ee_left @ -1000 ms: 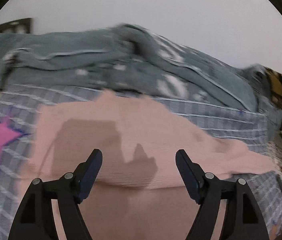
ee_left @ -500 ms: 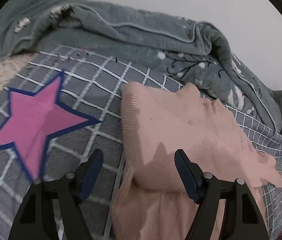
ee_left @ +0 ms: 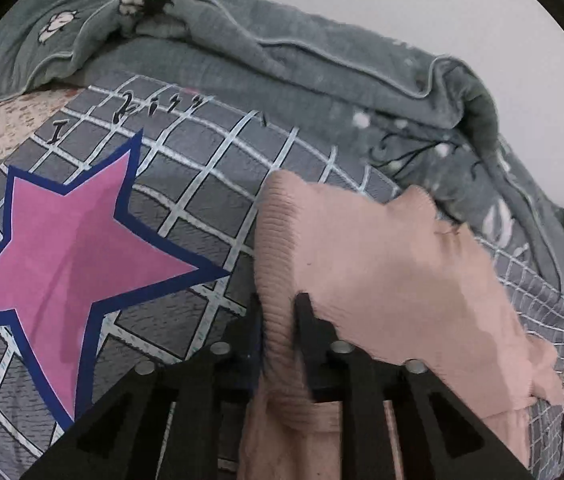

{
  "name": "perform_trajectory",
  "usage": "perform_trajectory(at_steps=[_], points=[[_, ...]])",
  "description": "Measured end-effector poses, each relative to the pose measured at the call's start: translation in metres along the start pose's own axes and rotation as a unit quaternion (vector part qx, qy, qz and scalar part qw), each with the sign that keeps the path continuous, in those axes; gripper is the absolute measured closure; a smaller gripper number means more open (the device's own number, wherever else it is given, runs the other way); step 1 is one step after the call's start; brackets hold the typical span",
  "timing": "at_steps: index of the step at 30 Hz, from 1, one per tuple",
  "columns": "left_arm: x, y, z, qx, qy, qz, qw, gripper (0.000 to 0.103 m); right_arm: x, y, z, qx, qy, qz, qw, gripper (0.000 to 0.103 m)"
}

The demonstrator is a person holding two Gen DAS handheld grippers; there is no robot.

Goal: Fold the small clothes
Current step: 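Fold the held sleeve across the sweater body with the left gripper and release, then grasp the other sweater sleeve with the right gripper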

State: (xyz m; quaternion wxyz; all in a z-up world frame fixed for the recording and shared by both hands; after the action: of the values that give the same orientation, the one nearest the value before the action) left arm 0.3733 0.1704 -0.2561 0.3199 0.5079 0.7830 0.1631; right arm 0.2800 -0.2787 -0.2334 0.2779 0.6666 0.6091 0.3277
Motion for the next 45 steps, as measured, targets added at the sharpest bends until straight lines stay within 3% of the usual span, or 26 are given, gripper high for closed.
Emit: perform_trajectory(at_steps=[4, 7, 8, 10, 12, 15, 19, 22, 27, 36, 40, 41, 42, 45], points=[[-0.001, 0.001, 0.003, -0.009, 0.020, 0.025, 0.9994, 0.073, -0.013, 0.005, -0.003, -0.003, -0.007, 0.012, 1.000, 0.020], [-0.005, -0.001, 0.005, -0.010, 0.041, 0.058, 0.9975, 0.056, -0.032, 0.013, -0.009, -0.012, -0.016, 0.023, 1.000, 0.023], [-0.007, -0.001, 0.006, -0.010, 0.044, 0.066, 0.9968, 0.054, -0.039, 0.016, -0.011, -0.013, -0.017, 0.021, 1.000, 0.026], [-0.010, -0.002, 0.008, -0.009, 0.056, 0.078, 0.9953, 0.050, -0.057, 0.021, -0.013, -0.011, -0.023, 0.017, 1.000, 0.043], [-0.015, -0.002, 0.009, -0.011, 0.072, 0.092, 0.9931, 0.045, -0.080, 0.026, -0.013, -0.005, -0.038, 0.022, 0.999, 0.054], [-0.019, -0.003, 0.010, -0.011, 0.079, 0.106, 0.9912, 0.036, -0.121, 0.030, -0.008, 0.009, -0.045, 0.035, 0.998, 0.056], [-0.019, -0.004, 0.010, -0.010, 0.076, 0.106, 0.9913, 0.034, -0.178, 0.023, 0.009, 0.036, -0.047, 0.087, 0.994, 0.056], [-0.018, -0.004, 0.010, -0.010, 0.081, 0.110, 0.9906, 0.033, -0.211, 0.014, 0.026, 0.057, -0.026, 0.148, 0.987, 0.055], [-0.019, -0.005, 0.011, -0.008, 0.084, 0.111, 0.9902, 0.032, -0.238, 0.003, 0.050, 0.087, 0.007, 0.225, 0.970, 0.055], [-0.019, -0.005, 0.013, -0.007, 0.087, 0.113, 0.9897, 0.031, -0.268, 0.017, 0.072, 0.088, -0.002, 0.270, 0.959, 0.056], [-0.019, -0.006, 0.013, -0.007, 0.089, 0.115, 0.9893, 0.031, -0.277, 0.023, 0.077, 0.083, -0.026, 0.279, 0.956, 0.068], [-0.019, -0.006, 0.013, -0.007, 0.089, 0.115, 0.9894, 0.031, -0.277, 0.026, 0.078, 0.083, -0.041, 0.271, 0.958, 0.075], [-0.019, -0.006, 0.013, -0.007, 0.088, 0.114, 0.9895, 0.031, -0.276, 0.028, 0.077, 0.082, -0.050, 0.262, 0.960, 0.098], [-0.019, -0.006, 0.012, -0.007, 0.087, 0.113, 0.9897, 0.031, -0.266, 0.042, 0.068, 0.060, -0.077, 0.224, 0.970, 0.097]])
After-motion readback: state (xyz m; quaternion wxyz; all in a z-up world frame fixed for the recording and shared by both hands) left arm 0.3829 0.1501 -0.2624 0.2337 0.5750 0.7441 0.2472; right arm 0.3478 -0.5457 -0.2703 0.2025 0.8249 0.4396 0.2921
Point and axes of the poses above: each gripper's, at about its wrist camera, not at the fingertips, and z roughly the way its jaws point, x to its left, y to its top, the point moved 6 cm from there along z, roughly the way its jaws point, and after that the axes turned 2 degrees about x, right-handed, at the moved point
